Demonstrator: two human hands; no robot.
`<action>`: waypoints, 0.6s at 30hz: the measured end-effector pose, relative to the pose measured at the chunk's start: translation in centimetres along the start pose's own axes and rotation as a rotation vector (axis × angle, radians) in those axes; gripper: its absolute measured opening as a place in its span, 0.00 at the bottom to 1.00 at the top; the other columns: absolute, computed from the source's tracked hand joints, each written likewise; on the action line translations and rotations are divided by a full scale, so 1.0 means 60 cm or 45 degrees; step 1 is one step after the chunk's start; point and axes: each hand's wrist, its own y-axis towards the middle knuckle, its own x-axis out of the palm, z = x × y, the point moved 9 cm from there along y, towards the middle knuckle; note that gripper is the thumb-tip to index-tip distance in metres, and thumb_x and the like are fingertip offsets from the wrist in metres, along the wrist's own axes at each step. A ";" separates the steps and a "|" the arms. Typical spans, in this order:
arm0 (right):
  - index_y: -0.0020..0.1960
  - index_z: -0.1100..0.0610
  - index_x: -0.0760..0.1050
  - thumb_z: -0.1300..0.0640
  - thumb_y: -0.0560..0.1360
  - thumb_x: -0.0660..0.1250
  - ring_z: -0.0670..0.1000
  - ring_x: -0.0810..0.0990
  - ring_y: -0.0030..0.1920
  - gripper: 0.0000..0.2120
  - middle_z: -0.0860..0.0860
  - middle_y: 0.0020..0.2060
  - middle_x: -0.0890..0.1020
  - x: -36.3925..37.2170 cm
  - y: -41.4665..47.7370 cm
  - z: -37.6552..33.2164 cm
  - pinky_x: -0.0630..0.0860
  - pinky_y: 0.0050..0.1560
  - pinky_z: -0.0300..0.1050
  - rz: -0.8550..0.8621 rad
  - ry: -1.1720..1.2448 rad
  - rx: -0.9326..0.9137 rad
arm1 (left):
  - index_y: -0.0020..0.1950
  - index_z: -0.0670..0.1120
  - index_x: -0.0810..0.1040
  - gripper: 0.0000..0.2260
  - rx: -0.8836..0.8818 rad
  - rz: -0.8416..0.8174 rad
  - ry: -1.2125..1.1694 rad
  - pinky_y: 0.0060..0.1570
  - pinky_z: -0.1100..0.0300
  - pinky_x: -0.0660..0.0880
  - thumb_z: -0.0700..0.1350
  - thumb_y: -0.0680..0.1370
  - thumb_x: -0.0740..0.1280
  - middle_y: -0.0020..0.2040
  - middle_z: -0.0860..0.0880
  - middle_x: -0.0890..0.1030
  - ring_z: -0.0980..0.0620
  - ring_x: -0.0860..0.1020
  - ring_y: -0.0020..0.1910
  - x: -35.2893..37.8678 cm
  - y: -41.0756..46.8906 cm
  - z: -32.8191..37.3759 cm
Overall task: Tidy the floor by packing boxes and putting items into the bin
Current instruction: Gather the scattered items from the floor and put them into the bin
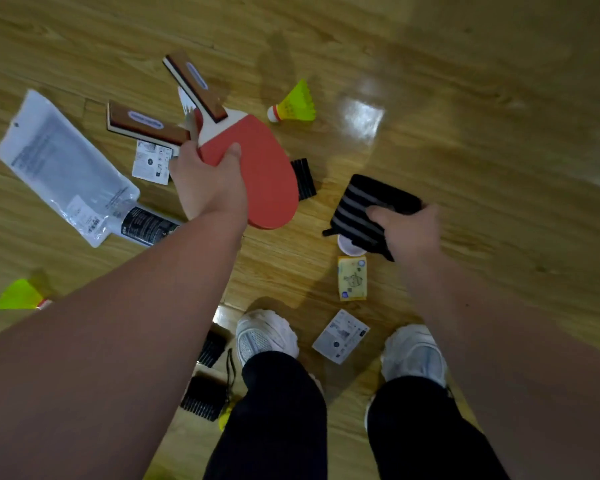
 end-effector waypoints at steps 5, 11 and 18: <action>0.58 0.53 0.63 0.54 0.65 0.80 0.50 0.78 0.45 0.31 0.50 0.49 0.75 0.036 -0.032 0.021 0.74 0.32 0.43 -0.365 -0.245 0.032 | 0.57 0.47 0.77 0.17 0.024 0.006 -0.006 0.37 0.62 0.72 0.54 0.73 0.71 0.57 0.51 0.76 0.57 0.76 0.41 -0.013 -0.008 0.032; 0.54 0.55 0.71 0.55 0.66 0.77 0.53 0.80 0.47 0.21 0.56 0.55 0.76 0.105 -0.021 0.067 0.81 0.41 0.54 -0.559 -0.566 0.004 | 0.52 0.51 0.74 0.12 0.059 -0.024 -0.046 0.31 0.66 0.67 0.54 0.74 0.70 0.57 0.51 0.74 0.64 0.72 0.37 0.019 0.002 0.034; 0.73 0.57 0.60 0.48 0.67 0.77 0.58 0.62 0.71 0.41 0.51 0.77 0.48 0.129 0.032 0.108 0.67 0.51 0.48 -0.381 -0.565 -0.001 | 0.40 0.58 0.70 0.11 0.012 -0.016 -0.252 0.29 0.73 0.70 0.51 0.73 0.73 0.51 0.50 0.80 0.64 0.77 0.36 0.046 0.006 -0.002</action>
